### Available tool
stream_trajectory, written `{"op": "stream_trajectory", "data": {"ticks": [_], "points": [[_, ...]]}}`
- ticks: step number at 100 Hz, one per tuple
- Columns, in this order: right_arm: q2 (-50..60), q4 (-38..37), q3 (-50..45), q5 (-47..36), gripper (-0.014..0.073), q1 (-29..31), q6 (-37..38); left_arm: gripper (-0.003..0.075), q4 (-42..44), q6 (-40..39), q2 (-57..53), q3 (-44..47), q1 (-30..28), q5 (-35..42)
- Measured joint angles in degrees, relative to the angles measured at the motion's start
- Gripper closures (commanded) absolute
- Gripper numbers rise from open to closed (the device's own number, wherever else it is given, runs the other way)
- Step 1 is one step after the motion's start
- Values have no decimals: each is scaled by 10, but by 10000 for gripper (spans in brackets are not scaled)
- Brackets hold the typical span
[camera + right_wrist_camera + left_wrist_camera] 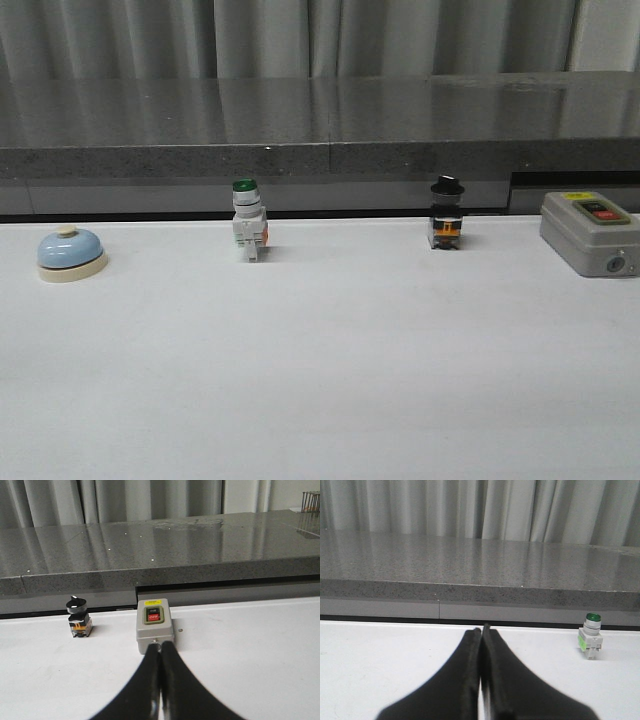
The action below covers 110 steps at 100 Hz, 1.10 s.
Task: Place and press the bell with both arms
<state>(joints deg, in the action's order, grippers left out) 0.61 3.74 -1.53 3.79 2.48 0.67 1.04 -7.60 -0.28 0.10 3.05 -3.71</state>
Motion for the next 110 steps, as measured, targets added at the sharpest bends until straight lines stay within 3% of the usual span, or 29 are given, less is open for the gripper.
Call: {"op": "stream_trajectory", "data": {"ticks": [78, 110], "points": [[0, 0, 0, 0, 654, 0, 0, 741, 17, 4, 0, 0, 0, 0], [0, 0, 0, 0, 654, 0, 0, 741, 45, 10, 0, 0, -1, 37]]}}
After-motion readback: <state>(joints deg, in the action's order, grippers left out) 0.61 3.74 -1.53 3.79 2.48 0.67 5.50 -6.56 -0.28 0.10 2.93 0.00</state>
